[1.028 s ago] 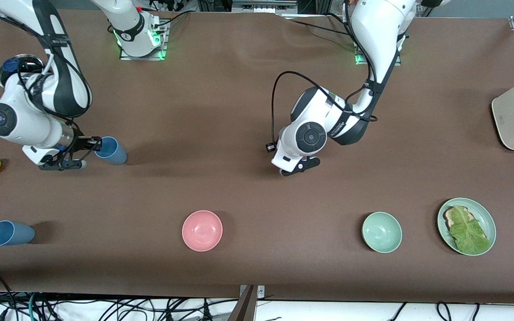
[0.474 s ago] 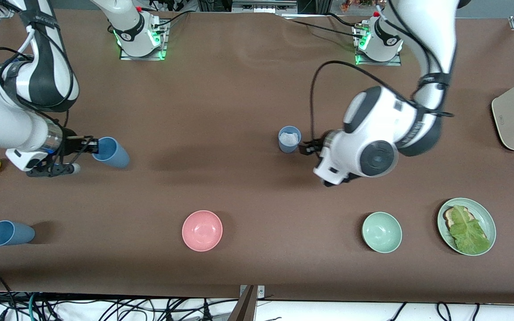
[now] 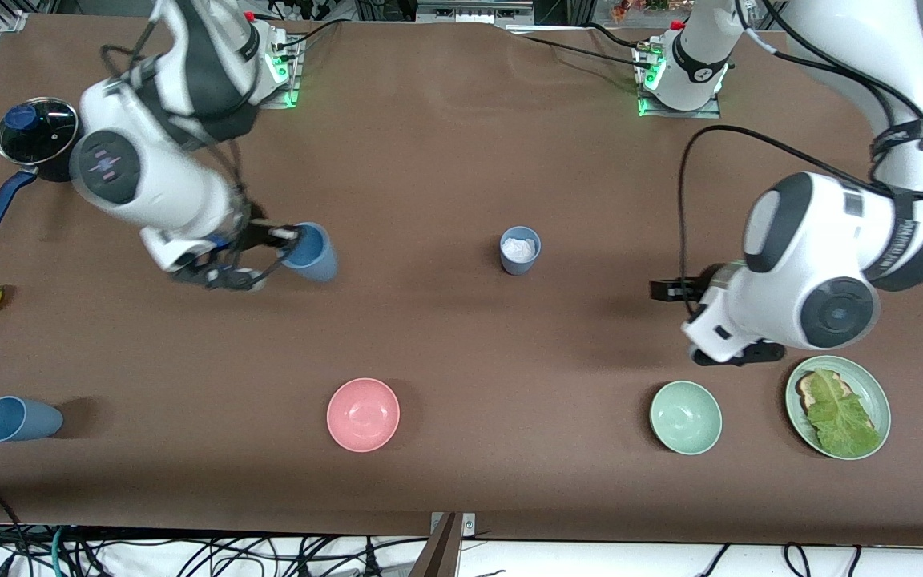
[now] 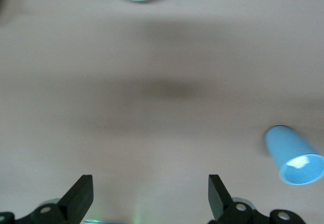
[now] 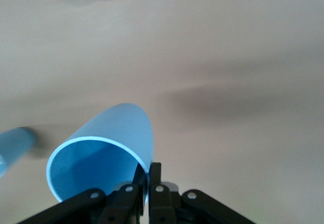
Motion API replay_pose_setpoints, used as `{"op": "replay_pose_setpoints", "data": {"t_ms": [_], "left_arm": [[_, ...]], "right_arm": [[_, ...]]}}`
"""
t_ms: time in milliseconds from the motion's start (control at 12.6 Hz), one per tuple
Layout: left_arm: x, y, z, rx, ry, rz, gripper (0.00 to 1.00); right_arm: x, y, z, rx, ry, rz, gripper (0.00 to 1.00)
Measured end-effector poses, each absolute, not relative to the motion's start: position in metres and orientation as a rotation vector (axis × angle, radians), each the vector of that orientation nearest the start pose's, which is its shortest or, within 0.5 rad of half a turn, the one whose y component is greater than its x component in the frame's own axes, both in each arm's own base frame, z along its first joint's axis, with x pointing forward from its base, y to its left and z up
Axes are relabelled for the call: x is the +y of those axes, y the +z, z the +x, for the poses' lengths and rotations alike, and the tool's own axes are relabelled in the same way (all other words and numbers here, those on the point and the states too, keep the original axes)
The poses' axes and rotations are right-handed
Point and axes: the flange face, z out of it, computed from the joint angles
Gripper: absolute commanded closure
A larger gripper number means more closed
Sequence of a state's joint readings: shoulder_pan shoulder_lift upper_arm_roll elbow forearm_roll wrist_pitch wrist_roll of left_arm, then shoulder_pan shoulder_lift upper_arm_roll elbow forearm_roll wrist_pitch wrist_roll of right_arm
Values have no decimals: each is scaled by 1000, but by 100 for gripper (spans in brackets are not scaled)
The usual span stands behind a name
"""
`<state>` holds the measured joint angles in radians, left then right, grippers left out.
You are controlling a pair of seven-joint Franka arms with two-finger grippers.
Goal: Stack blue cups with both arms
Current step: 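Lift the blue cup with the right gripper while the left gripper withdraws, then lower the held blue cup onto the tissue cup with the right gripper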
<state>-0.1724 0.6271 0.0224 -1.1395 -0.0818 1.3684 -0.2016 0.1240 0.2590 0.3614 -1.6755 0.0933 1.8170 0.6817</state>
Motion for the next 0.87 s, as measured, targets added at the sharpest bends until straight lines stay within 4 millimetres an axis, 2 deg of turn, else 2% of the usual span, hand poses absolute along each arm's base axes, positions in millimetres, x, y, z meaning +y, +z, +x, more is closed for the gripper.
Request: {"op": "replay_pose_setpoints", "data": {"t_ms": [158,237,316,395,553,870], "left_arm": [[-56,414,683,-73,627,-3100,0],[-33,414,685,-81,617,-3095,0],[-20,414,685,-86,606,-3081,0],[-18,411,686,-85,598,-3071,0],[-18,398,686,-83,598,-3063,0],[-17,390,686,-83,606,-3060,0]], "right_arm": [[360,466,511,499,254,-3014,100],[393,467,489,562,239,-3011,100],[422,465,469,621,230,-3000,100],[442,462,455,669,223,-2981,100],[474,455,441,722,224,-2941,100],[532,448,435,819,274,-2856,100]]}}
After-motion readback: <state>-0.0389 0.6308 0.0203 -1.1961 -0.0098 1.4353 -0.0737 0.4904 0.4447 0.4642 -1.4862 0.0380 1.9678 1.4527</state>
